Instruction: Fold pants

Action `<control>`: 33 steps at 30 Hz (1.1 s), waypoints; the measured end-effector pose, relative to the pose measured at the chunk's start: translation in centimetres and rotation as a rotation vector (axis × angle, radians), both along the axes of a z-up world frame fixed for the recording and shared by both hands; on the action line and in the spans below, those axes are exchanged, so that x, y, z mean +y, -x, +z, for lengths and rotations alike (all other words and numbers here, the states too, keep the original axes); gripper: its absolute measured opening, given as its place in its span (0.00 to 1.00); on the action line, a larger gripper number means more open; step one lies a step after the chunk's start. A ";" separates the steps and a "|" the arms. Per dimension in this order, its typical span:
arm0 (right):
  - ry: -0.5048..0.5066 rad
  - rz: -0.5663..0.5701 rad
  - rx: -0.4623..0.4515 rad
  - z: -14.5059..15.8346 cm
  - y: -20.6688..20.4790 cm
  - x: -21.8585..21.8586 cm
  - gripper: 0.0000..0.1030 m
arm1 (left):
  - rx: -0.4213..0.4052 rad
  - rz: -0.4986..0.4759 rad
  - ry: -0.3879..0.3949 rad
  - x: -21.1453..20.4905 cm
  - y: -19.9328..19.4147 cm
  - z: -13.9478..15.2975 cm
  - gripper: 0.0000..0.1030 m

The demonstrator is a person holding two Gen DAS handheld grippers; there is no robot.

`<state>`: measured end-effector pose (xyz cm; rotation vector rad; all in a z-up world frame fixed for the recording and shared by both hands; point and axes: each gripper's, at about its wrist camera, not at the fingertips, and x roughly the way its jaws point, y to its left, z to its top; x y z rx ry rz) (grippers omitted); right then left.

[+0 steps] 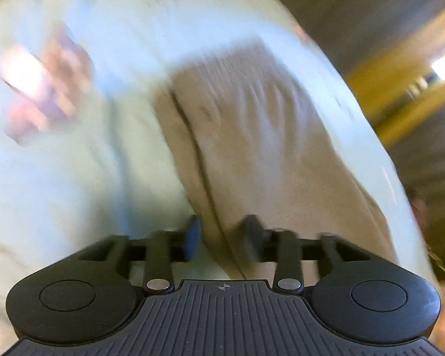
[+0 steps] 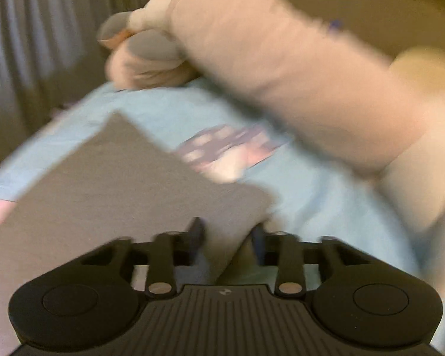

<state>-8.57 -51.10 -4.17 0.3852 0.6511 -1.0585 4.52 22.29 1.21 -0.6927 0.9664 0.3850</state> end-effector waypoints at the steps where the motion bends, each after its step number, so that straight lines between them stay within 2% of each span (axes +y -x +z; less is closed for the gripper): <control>1: 0.063 -0.015 0.017 0.6 0.2 0.5 0.41 | -0.038 0.001 -0.060 -0.4 0.1 1.2 0.54; 2: 0.106 -0.011 0.001 1.2 0.5 1.1 0.41 | -0.069 -0.014 -0.095 -1.0 -0.2 2.1 0.55; 3: 0.132 0.010 -0.046 1.8 0.9 1.6 0.41 | -0.100 -0.051 -0.122 -1.8 -0.6 2.9 0.61; 4: 0.132 0.041 -0.098 2.3 1.2 2.1 0.41 | -0.121 -0.096 -0.142 -2.7 -1.1 3.3 0.73; 5: 0.112 0.078 -0.142 2.6 1.3 2.5 0.41 | -0.133 -0.155 -0.163 -3.9 -2.0 3.5 0.78; 7: 0.031 0.185 -0.212 2.8 0.7 3.2 0.40 | -0.131 -0.254 -0.177 -6.4 -3.8 2.9 0.79; 9: -0.048 0.291 -0.245 2.0 -0.4 3.9 0.38 | -0.088 -0.354 -0.172 -9.5 -6.0 1.6 0.79; 11: -0.085 0.359 -0.170 0.4 -2.0 4.7 0.37 | -0.066 -0.460 -0.200 -12.7 -7.6 0.5 0.79; 13: -0.186 0.367 -0.063 -1.4 -3.8 4.1 0.37 | -0.050 -0.553 -0.267 -16.0 -8.7 -0.3 0.78; 17: -0.178 0.360 -0.042 -1.6 -3.9 4.2 0.38 | -0.093 -0.661 -0.427 -21.4 -10.9 -1.2 0.79; 19: -0.172 0.363 -0.031 -1.6 -4.1 4.4 0.39 | -0.098 -0.683 -0.447 -23.3 -12.4 -2.3 0.79; 21: -0.175 0.376 -0.027 -1.7 -4.3 4.6 0.49 | -0.081 -0.690 -0.470 -24.8 -13.1 -3.3 0.79; 24: -0.161 0.407 0.000 -2.0 -5.0 4.9 0.61 | -0.081 -0.674 -0.556 -25.3 -13.8 -5.0 0.97; 25: -0.155 0.420 0.012 -2.0 -5.2 5.1 0.63 | -0.108 -0.668 -0.587 -25.1 -14.0 -5.1 0.98; 30: -0.135 0.464 0.063 -2.4 -6.7 5.1 0.79 | -0.104 -0.626 -0.621 -23.4 -14.6 -3.6 0.98; 33: -0.135 0.481 0.074 -2.5 -6.9 5.4 0.83 | -0.074 -0.597 -0.682 -21.9 -14.8 -2.8 0.97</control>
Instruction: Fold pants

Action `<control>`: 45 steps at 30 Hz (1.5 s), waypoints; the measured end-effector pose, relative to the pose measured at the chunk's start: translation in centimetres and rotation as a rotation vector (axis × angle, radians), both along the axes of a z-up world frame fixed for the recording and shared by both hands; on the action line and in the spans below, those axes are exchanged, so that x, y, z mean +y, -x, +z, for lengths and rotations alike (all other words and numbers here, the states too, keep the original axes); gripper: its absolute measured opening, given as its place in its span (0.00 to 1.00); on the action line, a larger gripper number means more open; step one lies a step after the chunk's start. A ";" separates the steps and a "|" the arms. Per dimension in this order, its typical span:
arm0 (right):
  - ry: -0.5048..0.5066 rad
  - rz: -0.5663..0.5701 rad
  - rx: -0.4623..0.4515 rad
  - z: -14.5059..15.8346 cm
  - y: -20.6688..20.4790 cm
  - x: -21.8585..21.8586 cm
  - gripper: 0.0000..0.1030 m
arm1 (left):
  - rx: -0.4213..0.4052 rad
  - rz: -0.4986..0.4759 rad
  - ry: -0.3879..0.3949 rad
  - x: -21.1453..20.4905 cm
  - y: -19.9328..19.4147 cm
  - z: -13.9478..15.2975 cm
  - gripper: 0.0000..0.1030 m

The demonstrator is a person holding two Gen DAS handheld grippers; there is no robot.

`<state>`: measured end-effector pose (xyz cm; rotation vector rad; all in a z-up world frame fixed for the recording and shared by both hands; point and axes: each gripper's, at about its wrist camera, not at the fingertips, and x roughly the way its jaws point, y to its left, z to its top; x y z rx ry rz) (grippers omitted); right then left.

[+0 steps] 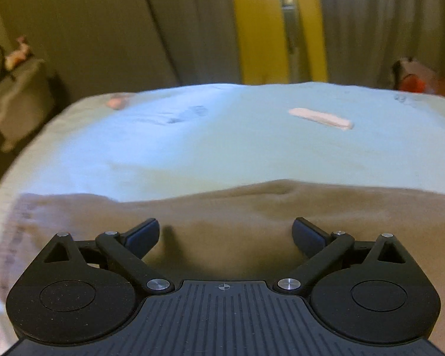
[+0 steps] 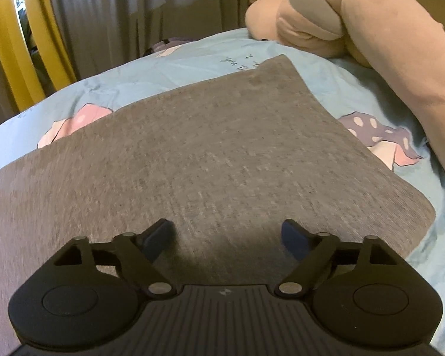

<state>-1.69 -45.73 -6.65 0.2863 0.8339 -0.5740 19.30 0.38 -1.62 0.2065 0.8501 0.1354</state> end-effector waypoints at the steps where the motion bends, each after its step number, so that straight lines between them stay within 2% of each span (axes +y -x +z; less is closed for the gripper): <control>1: 0.001 0.001 0.002 0.0 -0.1 0.0 0.83 | 0.016 0.000 -0.008 0.8 0.4 0.3 0.97; 5: -0.010 0.008 0.003 0.0 -0.2 -0.2 0.87 | 0.093 -0.042 0.073 4.1 3.1 0.9 0.97; 7: -0.014 0.020 0.010 -0.1 -0.3 -0.1 0.91 | 0.112 -0.030 0.100 5.6 5.1 1.1 0.97; 9: -0.001 0.032 0.032 -0.2 -0.6 0.2 0.92 | 0.125 0.015 0.144 7.0 7.0 1.0 0.97; 13: 0.055 0.047 0.088 0.0 -1.3 1.3 0.92 | 0.135 0.148 0.342 8.9 10.4 -0.7 0.97; 15: 0.048 0.089 0.082 0.5 -1.2 2.2 0.91 | 0.107 0.164 0.358 8.7 11.0 -0.4 0.97; 17: -0.065 0.144 0.020 1.2 -0.6 2.6 0.90 | 0.083 0.173 0.352 8.7 10.7 -0.3 0.98; 20: -0.227 0.119 -0.078 1.6 0.9 1.8 0.87 | 0.107 0.210 0.361 9.2 10.2 -1.1 0.98; 22: -0.292 0.054 -0.126 1.2 2.2 0.2 0.77 | 0.105 0.216 0.355 9.2 10.1 -1.2 0.98; 24: -0.395 -0.025 -0.210 0.8 4.0 -2.3 0.59 | 0.107 0.209 0.337 8.9 10.2 -1.2 0.98; 25: -0.440 -0.069 -0.256 0.5 5.2 -3.6 0.56 | 0.108 0.205 0.328 8.8 10.2 -1.2 0.98; 27: -0.474 -0.158 -0.321 0.1 7.5 -5.6 0.54 | 0.109 0.206 0.326 8.6 10.0 -1.3 0.98; 30: -0.424 -0.251 -0.384 0.1 11.4 -7.8 0.54 | 0.110 0.213 0.337 8.8 10.0 -1.3 0.98; 31: -0.438 -0.270 -0.425 0.0 12.8 -8.5 0.55 | 0.111 0.214 0.334 8.8 9.9 -1.4 0.98; 32: -0.473 -0.299 -0.463 -0.2 14.1 -9.2 0.61 | 0.113 0.214 0.329 8.7 9.8 -1.4 0.98; 35: -0.533 -0.373 -0.521 -0.7 17.1 -10.5 0.95 | 0.119 0.213 0.310 8.4 9.7 -1.5 0.98; 38: -0.558 -0.396 -0.554 -1.7 18.6 -11.2 0.95 | 0.124 0.216 0.296 8.1 9.4 -1.6 0.98; 43: -0.653 -0.435 -0.685 -3.3 19.7 -12.4 0.96 | 0.127 0.219 0.280 7.8 9.3 -1.6 0.98; 45: -0.651 -0.439 -0.693 -3.4 19.4 -12.6 0.96 | 0.128 0.222 0.277 7.8 9.2 -1.6 0.98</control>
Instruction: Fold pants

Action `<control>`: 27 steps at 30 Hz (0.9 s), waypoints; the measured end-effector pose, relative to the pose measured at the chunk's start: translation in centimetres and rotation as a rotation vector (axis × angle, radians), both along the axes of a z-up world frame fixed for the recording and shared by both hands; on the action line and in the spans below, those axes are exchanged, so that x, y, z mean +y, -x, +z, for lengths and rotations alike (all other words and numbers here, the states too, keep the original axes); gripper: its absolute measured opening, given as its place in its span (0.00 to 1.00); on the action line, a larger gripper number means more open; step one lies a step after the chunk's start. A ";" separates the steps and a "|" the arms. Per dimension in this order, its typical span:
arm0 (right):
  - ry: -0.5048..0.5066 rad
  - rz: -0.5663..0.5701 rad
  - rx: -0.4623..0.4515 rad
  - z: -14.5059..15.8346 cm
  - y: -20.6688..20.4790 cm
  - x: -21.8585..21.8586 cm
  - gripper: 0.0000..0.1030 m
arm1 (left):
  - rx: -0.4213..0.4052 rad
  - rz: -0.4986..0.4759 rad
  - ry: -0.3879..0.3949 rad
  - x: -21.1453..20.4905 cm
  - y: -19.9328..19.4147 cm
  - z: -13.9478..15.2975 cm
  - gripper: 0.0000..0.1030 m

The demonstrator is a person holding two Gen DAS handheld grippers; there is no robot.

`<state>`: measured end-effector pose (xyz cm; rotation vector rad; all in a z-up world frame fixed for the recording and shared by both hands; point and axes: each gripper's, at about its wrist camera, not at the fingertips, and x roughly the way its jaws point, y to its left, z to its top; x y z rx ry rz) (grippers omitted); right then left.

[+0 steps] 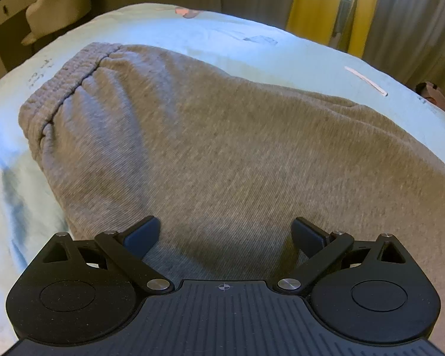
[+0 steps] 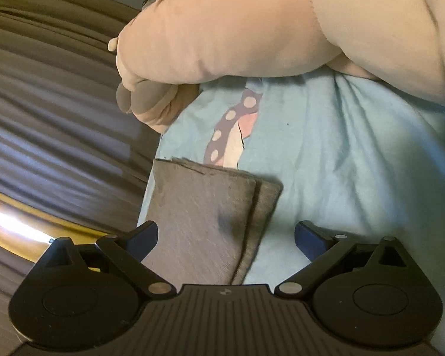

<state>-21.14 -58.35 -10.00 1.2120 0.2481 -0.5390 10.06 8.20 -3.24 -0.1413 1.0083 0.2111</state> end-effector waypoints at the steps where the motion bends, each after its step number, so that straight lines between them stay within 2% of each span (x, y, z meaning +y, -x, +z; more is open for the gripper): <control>1: 0.000 -0.006 -0.004 0.1 0.2 0.0 0.96 | 0.001 0.001 -0.002 0.0 0.0 0.0 0.98; 4: 0.003 -0.022 -0.039 -0.1 0.2 -0.2 0.94 | 0.003 0.000 -0.011 -0.2 0.0 0.0 0.98; 7: 0.013 -0.020 -0.026 -0.2 -0.4 -0.9 0.79 | 0.005 0.000 -0.019 -0.3 0.0 0.0 0.98; 9: 0.013 -0.018 -0.012 -0.5 -0.6 -1.1 0.55 | 0.006 0.001 -0.020 -0.4 -0.1 -0.1 0.98; 12: -0.014 -0.021 0.008 -1.1 -0.6 -1.7 0.32 | 0.008 0.001 -0.024 -0.4 -0.1 -0.1 0.98; 14: -0.001 -0.013 -0.005 -1.2 -0.3 -1.6 0.23 | 0.008 0.002 -0.027 -0.5 -0.1 -0.2 0.98; 16: 0.008 0.000 -0.021 -1.2 -0.2 -1.5 0.22 | 0.007 0.002 -0.032 -0.6 -0.1 -0.2 0.99; 18: 0.029 0.009 -0.022 -1.1 -0.5 -1.6 0.28 | 0.008 0.002 -0.036 -0.7 -0.1 -0.3 0.99; 21: 0.003 0.012 -0.038 -1.5 -1.0 -1.9 0.33 | 0.008 0.003 -0.037 -0.7 -0.1 -0.3 0.99; 24: 0.010 0.019 -0.025 -1.3 -1.4 -2.0 0.32 | 0.008 0.002 -0.036 -0.7 -0.1 -0.3 0.99; 25: 0.013 0.022 -0.015 -1.2 -1.5 -2.0 0.31 | 0.009 0.002 -0.037 -0.7 -0.1 -0.3 0.99; 27: 0.020 0.016 0.007 -1.1 -1.6 -2.0 0.19 | 0.008 0.002 -0.037 -0.7 -0.1 -0.3 0.99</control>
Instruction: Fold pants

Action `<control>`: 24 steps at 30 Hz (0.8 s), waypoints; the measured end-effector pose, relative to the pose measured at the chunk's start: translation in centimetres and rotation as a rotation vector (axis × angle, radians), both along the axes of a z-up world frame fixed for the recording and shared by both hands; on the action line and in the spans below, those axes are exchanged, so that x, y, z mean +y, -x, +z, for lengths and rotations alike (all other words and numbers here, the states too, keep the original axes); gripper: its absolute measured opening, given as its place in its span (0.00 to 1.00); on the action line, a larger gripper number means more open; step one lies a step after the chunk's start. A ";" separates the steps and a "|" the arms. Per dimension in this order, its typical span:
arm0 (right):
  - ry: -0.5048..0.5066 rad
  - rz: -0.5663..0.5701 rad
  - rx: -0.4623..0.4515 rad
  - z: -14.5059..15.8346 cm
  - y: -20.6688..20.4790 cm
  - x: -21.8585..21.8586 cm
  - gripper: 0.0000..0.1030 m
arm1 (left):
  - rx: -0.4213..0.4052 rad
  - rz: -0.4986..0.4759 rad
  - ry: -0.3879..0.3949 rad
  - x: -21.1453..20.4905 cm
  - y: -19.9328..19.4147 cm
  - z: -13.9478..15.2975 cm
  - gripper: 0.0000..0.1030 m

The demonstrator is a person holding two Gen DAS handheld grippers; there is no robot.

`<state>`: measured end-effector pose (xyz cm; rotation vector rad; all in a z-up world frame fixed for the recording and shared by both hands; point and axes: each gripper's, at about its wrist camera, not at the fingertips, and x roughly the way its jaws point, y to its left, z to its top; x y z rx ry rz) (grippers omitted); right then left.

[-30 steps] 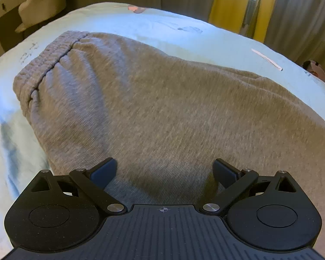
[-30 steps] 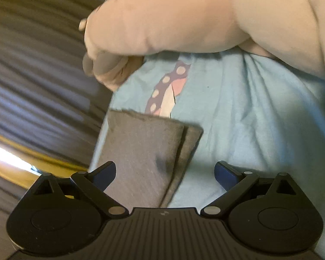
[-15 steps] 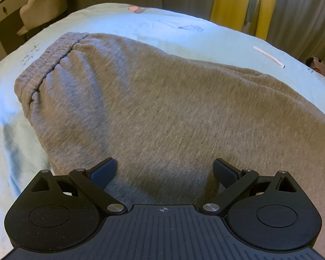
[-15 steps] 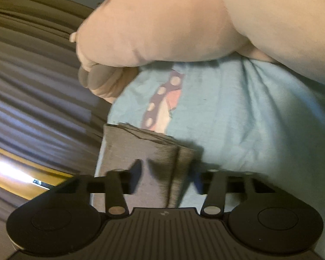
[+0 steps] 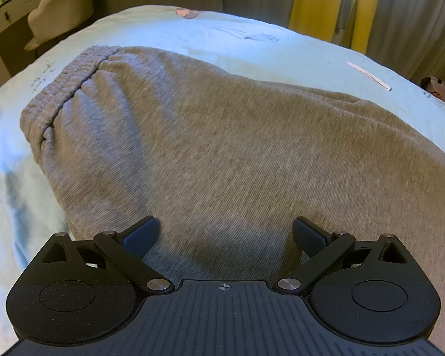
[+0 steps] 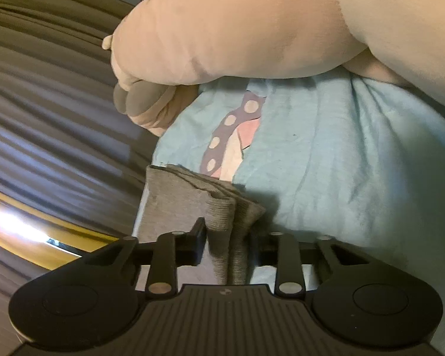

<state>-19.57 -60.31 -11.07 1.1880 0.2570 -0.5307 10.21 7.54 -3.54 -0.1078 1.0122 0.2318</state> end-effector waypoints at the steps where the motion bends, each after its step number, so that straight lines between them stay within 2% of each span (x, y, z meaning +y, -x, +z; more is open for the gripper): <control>1: 0.012 0.001 0.006 0.2 0.0 0.1 0.19 | 0.000 0.000 0.001 0.0 0.0 0.0 0.99; 7: 0.147 0.015 0.038 3.0 -0.5 2.0 0.14 | -0.005 0.001 0.008 0.1 0.2 0.2 0.99; 11: 0.336 0.097 0.079 7.2 -2.5 4.8 0.12 | -0.010 0.001 0.018 0.3 0.4 0.3 0.99; 14: 0.500 0.216 0.095 10.9 -5.1 8.7 0.11 | -0.017 0.005 0.036 0.7 0.5 0.5 0.99; 17: 0.621 0.346 0.086 13.5 -7.8 13.7 0.11 | -0.028 0.007 0.055 1.1 0.8 0.7 0.99; 21: 0.741 0.538 0.066 14.4 -10.7 21.4 0.11 | -0.043 0.011 0.081 1.5 1.3 1.1 0.99; 24: 0.777 0.711 0.064 13.3 -12.7 27.1 0.11 | -0.054 0.018 0.108 2.0 1.6 1.3 0.99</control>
